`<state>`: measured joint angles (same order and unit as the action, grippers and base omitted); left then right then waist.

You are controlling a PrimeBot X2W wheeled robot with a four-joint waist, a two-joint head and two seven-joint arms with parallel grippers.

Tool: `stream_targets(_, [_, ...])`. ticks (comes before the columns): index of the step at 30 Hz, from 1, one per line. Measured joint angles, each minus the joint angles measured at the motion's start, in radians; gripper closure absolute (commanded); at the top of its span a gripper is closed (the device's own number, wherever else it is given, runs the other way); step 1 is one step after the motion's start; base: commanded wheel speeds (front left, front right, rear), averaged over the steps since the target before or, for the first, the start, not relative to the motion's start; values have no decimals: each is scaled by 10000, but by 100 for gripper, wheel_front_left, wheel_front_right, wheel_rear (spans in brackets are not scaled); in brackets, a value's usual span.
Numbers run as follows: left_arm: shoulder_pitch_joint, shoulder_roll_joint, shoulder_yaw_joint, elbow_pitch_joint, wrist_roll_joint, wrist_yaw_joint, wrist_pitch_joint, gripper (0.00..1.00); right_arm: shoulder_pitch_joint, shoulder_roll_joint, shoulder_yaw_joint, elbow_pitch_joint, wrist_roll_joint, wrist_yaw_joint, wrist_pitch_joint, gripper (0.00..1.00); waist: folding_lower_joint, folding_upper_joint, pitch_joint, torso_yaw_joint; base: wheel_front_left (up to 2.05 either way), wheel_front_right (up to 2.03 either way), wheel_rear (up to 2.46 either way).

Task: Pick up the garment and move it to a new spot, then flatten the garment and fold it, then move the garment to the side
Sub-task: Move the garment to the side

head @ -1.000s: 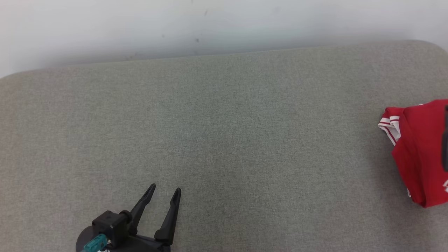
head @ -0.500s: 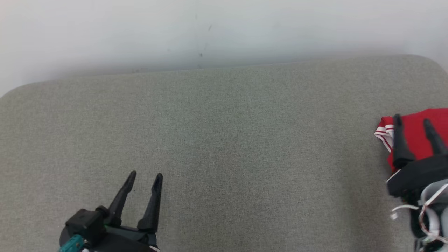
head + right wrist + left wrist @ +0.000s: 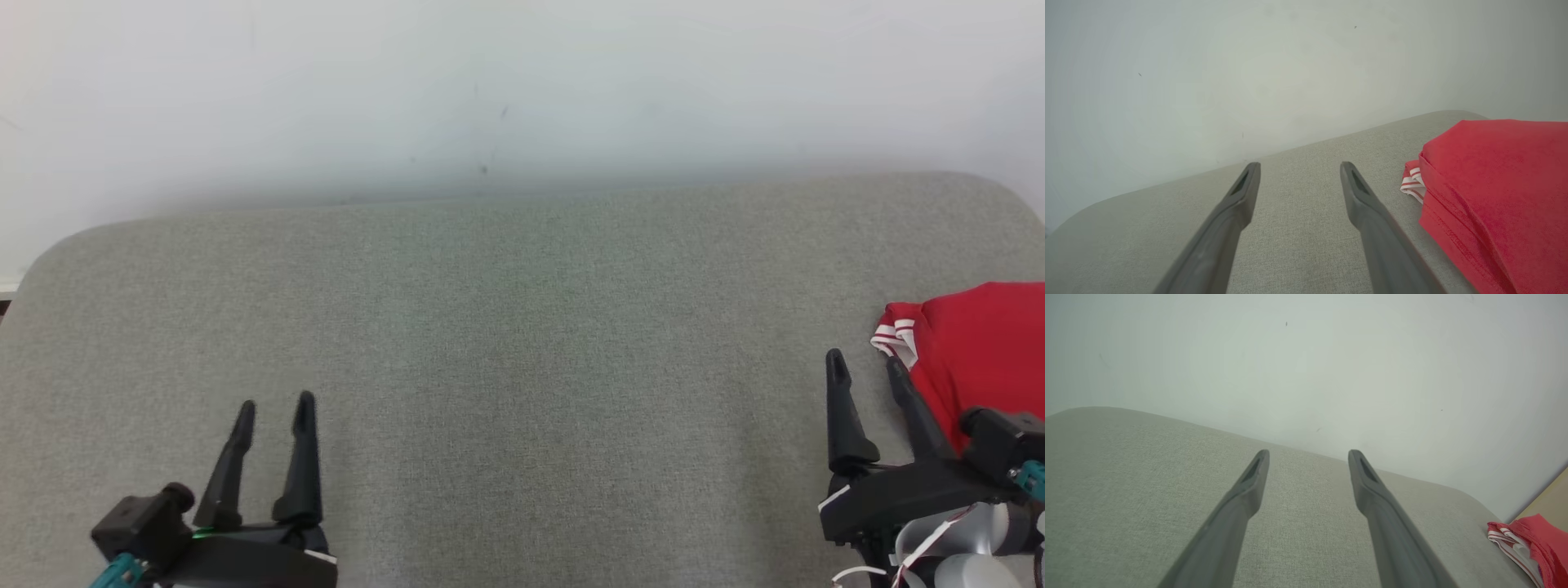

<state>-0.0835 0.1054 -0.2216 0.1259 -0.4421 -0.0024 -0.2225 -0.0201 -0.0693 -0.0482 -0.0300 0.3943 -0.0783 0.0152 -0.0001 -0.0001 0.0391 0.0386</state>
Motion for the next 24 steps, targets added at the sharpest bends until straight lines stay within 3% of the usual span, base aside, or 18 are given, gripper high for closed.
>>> stream_targets(3, [160, 35, 219, 25, -90, 211, -29, 0, -4, 10, 207, 23, -2, 88, -284, 0, 0, 0, -98, 56, 0, 0, 0])
stream_targets(24, [598, 288, 349, 198, -318, 286, 372, 0, -48, 58, 1026, 1058, -12, 520, -1225, 0, 1, 1, -443, 93, 0, 0, 0])
